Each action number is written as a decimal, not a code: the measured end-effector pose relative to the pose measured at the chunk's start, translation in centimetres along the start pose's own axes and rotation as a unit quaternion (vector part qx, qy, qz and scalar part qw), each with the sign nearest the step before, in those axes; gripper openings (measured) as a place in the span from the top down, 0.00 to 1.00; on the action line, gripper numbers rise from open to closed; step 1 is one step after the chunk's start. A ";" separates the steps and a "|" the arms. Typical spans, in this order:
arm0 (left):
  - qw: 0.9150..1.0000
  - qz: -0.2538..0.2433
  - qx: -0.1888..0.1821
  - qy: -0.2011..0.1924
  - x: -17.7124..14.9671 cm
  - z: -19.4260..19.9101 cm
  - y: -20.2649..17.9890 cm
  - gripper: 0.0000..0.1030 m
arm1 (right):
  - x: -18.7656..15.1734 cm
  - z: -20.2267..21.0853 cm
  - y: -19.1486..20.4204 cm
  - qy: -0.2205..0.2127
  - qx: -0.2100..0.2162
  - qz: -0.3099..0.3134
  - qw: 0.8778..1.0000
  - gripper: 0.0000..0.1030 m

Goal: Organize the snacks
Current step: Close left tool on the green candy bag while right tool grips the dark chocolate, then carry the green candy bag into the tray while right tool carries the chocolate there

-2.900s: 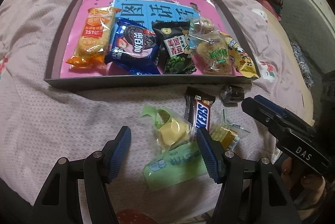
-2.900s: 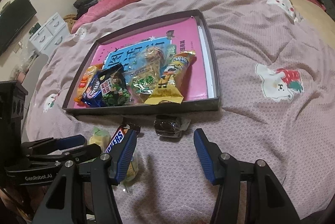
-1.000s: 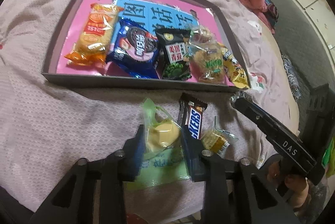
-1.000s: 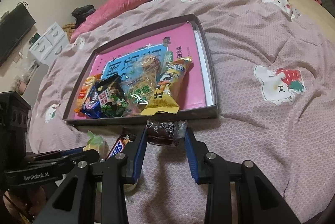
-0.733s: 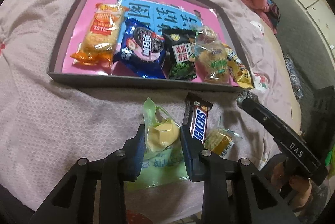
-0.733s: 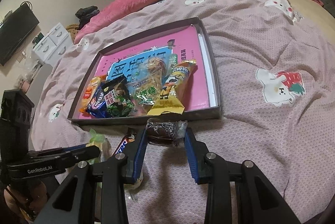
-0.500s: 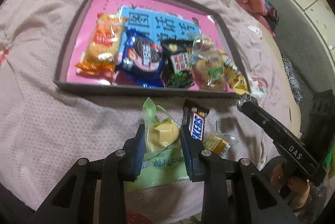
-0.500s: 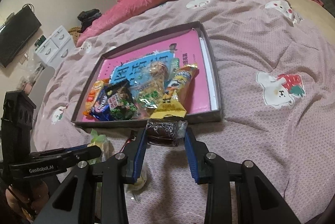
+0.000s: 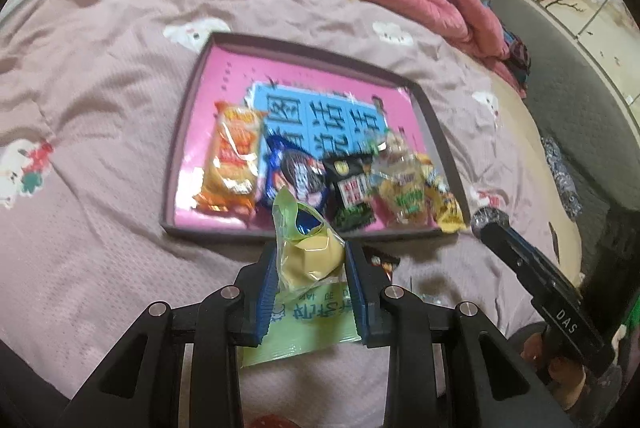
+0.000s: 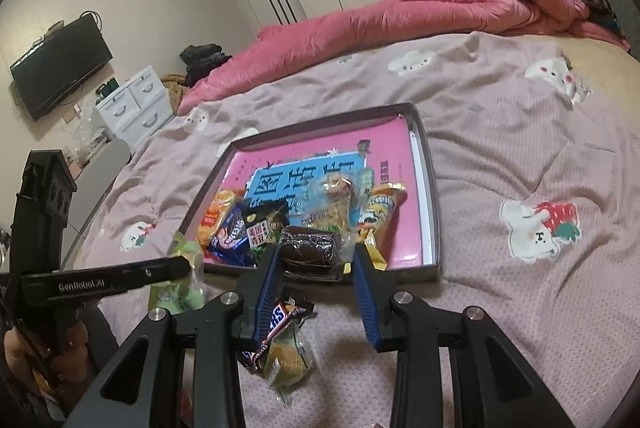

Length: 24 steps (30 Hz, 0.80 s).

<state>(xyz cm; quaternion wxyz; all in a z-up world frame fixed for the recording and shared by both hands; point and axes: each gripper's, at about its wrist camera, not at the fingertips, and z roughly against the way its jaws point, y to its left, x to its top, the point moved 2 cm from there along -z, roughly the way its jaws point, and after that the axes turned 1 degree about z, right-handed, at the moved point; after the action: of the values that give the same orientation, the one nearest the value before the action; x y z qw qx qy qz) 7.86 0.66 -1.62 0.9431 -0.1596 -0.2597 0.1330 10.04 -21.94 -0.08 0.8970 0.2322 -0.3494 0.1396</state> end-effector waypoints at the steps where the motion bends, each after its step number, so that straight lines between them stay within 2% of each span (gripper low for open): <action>1: 1.000 0.001 0.000 -0.005 0.3 0.2 0.1 0.68 | 0.0 0.0 -0.1 0.000 -0.001 -0.002 1.000 0.65; 8: 0.999 0.014 0.009 -0.038 2.1 0.9 1.3 0.68 | 0.4 -0.2 -0.7 -0.005 -0.006 -0.015 1.000 0.65; 24: 0.998 0.013 0.028 -0.063 4.5 -0.6 2.5 0.68 | 1.2 -0.4 -2.2 -0.019 -0.028 -0.029 0.999 0.65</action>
<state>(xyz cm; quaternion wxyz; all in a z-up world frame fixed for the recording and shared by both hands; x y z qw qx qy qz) 11.47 4.29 -1.00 0.9271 -0.1282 -0.3128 0.1618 12.03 -23.48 -0.16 0.9003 0.2193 -0.3628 0.0991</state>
